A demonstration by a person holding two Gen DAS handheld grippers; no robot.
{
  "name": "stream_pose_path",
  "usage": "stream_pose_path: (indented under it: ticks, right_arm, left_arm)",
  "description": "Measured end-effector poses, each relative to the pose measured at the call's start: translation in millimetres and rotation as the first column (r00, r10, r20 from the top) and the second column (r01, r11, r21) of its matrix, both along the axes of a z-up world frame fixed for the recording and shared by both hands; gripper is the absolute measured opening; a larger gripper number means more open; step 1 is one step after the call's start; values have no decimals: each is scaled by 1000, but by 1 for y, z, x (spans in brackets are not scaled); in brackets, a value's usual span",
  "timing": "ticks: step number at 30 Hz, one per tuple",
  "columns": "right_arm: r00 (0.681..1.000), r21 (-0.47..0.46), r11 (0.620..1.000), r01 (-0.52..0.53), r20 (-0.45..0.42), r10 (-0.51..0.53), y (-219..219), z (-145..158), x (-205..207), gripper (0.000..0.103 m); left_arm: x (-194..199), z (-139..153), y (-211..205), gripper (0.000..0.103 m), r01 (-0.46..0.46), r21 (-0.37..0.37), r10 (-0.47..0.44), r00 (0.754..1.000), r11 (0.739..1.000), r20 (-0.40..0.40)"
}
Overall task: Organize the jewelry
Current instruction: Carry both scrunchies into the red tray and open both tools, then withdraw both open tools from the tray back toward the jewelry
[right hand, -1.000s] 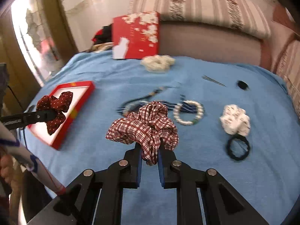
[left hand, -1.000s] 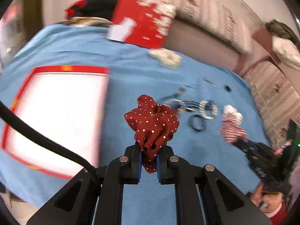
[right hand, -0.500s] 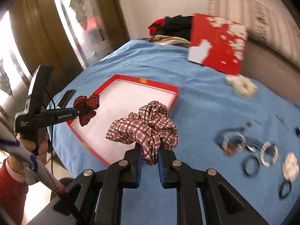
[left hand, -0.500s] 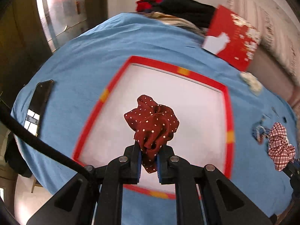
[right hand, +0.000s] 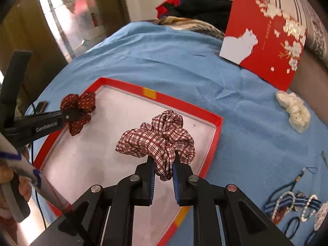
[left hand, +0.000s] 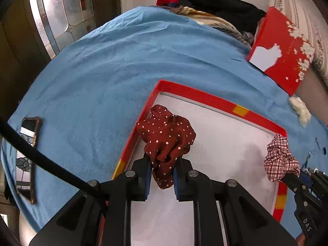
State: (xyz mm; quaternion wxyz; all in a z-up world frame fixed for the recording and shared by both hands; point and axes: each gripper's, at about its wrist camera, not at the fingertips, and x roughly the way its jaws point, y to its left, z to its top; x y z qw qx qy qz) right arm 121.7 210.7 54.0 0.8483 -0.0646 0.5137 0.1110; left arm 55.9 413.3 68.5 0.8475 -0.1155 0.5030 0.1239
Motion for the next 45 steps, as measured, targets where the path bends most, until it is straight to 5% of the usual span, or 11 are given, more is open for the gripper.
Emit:
stream_pose_path:
  ticks: [3,5,7,10,16,22,37,41,45]
  right_arm:
    - [1000,-6,1000,12,-16,-12,-1,-11,13,21]
    - [1000,-10,1000,13,-12,-14,-1,-14,17,26]
    - [1000,-10,1000,13,-12,-13,-1,-14,17,48]
    - [1000,-5,1000,12,7,-12,-3,-11,15,62]
    - [999,30,1000,0,40,-1,-9,11,-3,65]
    - [997,73,997,8,72,-13,-40,41,-55,67]
    - [969,101,970,219,89,-228,-173,50,-195,67]
    - [953,96,956,277,99,-286,-208,50,-224,67]
    - [936,98,941,323,112,-333,-233,52,-246,67]
  left_arm:
    - [7,-5,5,21,-14,-10,14,1000,1000,7]
    - [9,-5,6,36,-18,-24,18,1000,1000,16]
    - [7,-3,6,39,-19,-40,20,999,999,35]
    - [1,2,4,39,-16,-57,19,999,998,45]
    - [-17,23,-1,53,-45,-55,50,995,997,84]
    - [-48,50,-19,54,-59,-18,61,990,998,126]
    - [-140,95,-176,61,121,93,-142,955,988,259]
    - [-160,104,-204,79,78,123,-115,935,989,334]
    - [-171,112,-222,87,54,114,-95,916,992,390]
